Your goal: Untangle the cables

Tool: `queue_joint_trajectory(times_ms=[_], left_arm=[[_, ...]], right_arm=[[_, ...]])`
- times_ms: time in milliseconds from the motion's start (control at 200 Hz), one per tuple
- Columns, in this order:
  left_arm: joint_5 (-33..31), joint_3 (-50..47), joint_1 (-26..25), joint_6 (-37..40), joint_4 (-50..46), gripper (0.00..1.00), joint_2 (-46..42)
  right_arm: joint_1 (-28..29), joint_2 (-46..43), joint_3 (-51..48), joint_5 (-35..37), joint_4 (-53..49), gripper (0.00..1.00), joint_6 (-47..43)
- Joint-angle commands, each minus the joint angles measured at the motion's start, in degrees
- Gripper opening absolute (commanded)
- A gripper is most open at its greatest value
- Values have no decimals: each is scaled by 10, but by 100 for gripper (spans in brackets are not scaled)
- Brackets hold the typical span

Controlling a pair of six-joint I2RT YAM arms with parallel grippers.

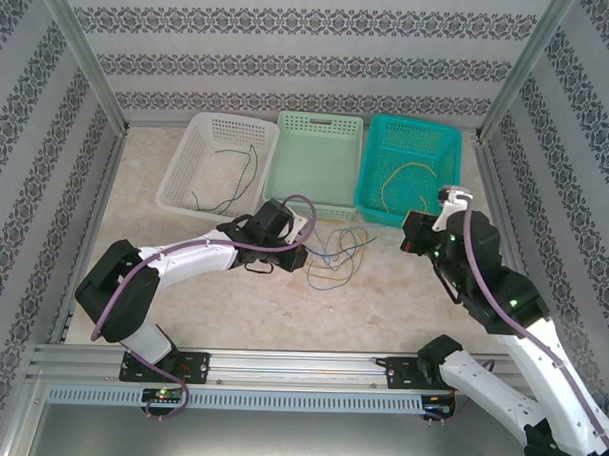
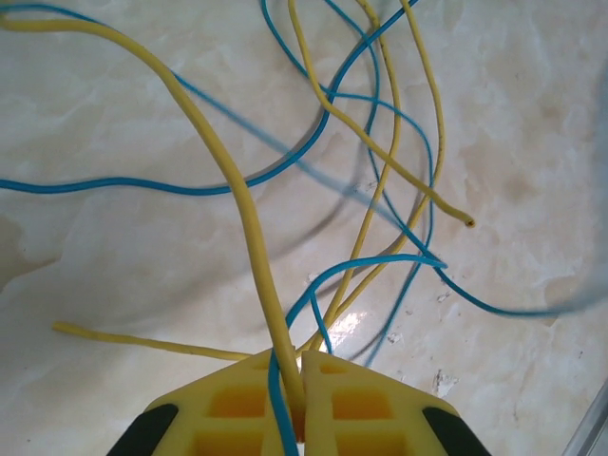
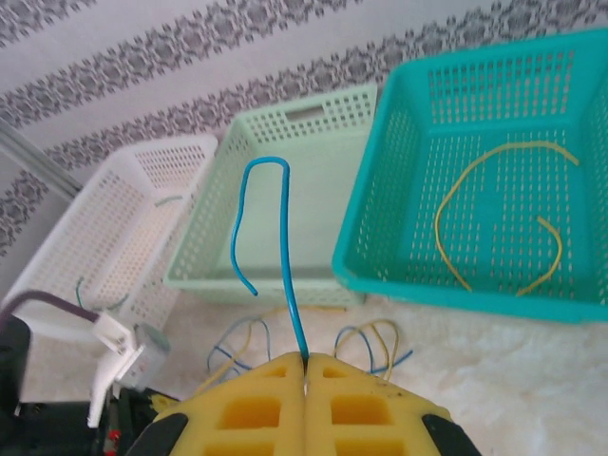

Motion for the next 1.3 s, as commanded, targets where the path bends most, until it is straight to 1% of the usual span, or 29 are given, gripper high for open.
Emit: queue_joint_trajectory(times_ms=[0,145,240,580,654,749,954,1009,1099,1189,1299], left_arm=[[-7,12,5,15,-26,11,5],[-9,18,5,25,-37,15,-1],[-15,14,5,26,-37,19,-6],[-20,7,5,23,-30,21,-5],[-25,9,4,24,-33,30,-5],[-34,8,4,25,-38,36,-8],[-41,7,5,30,-49,40,-12],[-46,7,5,31,-52,43,-14],[-59,8,5,31,-55,53,-20],[-67,9,4,31,-56,61,-34],[-73,4,4,29,-46,77,-61]], right_arm=[[-8,12,15,7,1,0,-28],[-10,24,27,-5,17,0,-32],[-10,28,36,-6,21,0,-38],[-10,42,104,-9,19,0,-70],[-10,49,116,-18,19,0,-74],[-9,57,125,-31,23,0,-76],[-9,70,157,-33,34,0,-95],[-9,76,171,-33,33,0,-100],[-9,86,189,-39,30,0,-109],[-9,93,196,-44,34,0,-110],[-9,100,197,-49,44,0,-111]])
